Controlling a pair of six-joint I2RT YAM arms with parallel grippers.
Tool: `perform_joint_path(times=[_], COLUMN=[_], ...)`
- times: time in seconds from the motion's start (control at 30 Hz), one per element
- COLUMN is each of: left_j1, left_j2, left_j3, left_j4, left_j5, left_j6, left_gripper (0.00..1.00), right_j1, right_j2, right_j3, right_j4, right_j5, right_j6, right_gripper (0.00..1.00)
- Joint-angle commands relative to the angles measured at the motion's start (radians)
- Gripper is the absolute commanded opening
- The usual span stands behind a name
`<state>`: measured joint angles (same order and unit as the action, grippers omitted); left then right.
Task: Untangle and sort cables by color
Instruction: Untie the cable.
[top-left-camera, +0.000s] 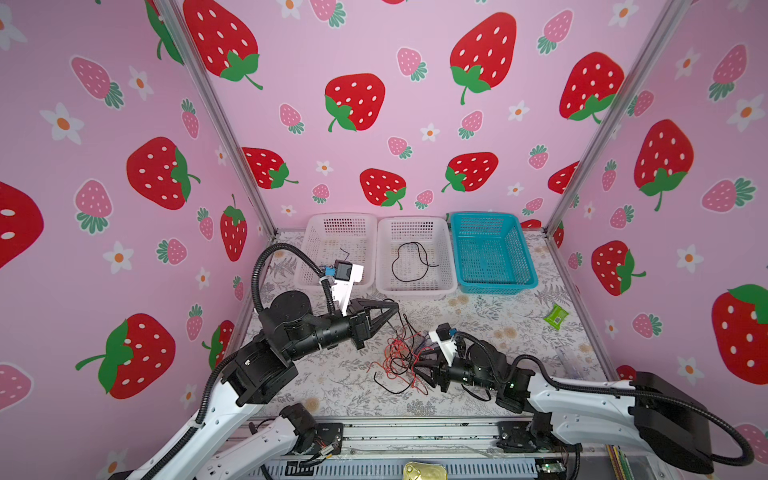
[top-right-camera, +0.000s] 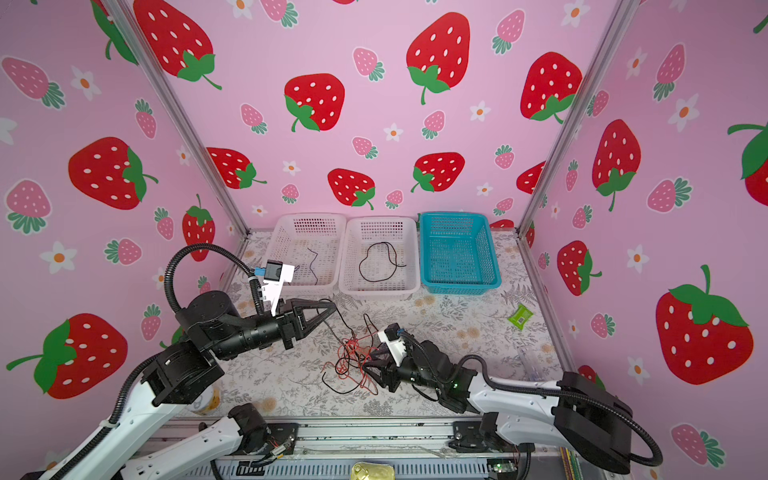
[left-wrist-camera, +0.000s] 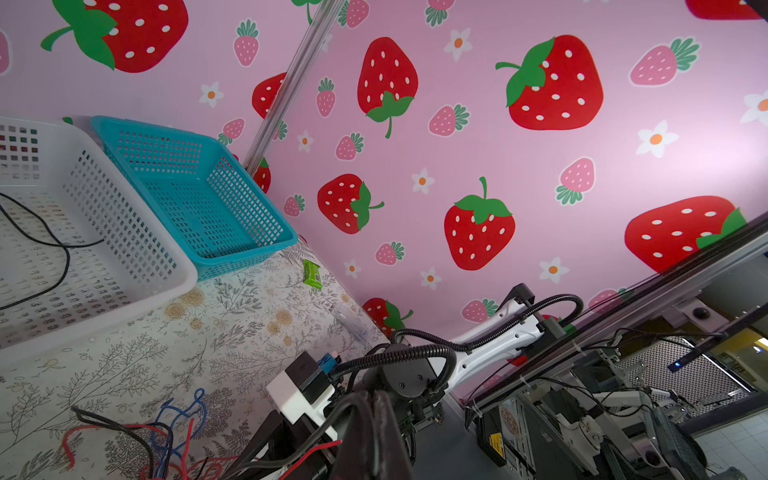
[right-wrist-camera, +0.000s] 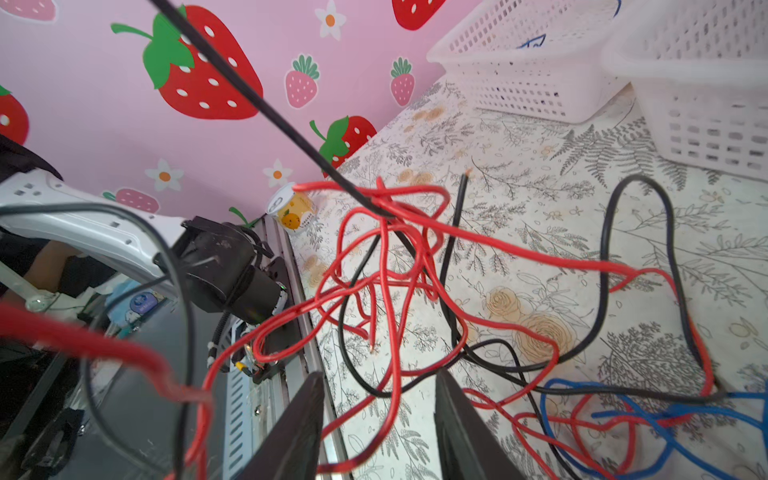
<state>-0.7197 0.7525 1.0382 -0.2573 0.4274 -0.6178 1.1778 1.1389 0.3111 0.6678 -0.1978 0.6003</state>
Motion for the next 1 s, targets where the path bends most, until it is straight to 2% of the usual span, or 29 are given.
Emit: perform_joint_path(times=[0.0,0.13,0.17,0.27,0.37,0.57,0.67,0.97], left_j1=[0.005,0.005,0.004,0.006,0.006,0.006,0.006,0.006], left_j2=[-0.013,-0.04,-0.053,-0.087,-0.123,-0.157,-0.159,-0.089], left_j3=[-0.001,0.009,0.016,0.073,0.144,0.257,0.301,0.411], left_j4=[0.054,0.017,-0.005,-0.112,-0.204,-0.316,-0.349,-0.338], left_j5=[-0.001,-0.044,-0.065,-0.16,-0.252,-0.355,-0.377,-0.31], left_j6=[-0.002,0.024,0.035,0.096,0.15,0.202,0.217,0.225], left_gripper=[0.0,0.0,0.0,0.0,0.0,0.0,0.0,0.0], right_j1=[0.008,0.008,0.008,0.0,-0.066,-0.29,-0.363,-0.409], right_j2=[0.019,-0.009,-0.024,-0.061,-0.078,-0.165,-0.207,-0.148], right_j3=[0.02,0.017,0.018,0.022,0.015,-0.09,-0.125,-0.138], right_j4=[0.048,0.003,-0.032,-0.184,-0.338,-0.426,-0.45,-0.46], right_j5=[0.03,0.12,0.169,0.343,0.422,0.343,0.313,0.269], right_j6=[0.028,0.025,0.028,0.059,0.119,0.202,0.207,0.18], right_gripper=[0.31,0.04,0.0,0.0,0.0,0.0,0.0,0.0])
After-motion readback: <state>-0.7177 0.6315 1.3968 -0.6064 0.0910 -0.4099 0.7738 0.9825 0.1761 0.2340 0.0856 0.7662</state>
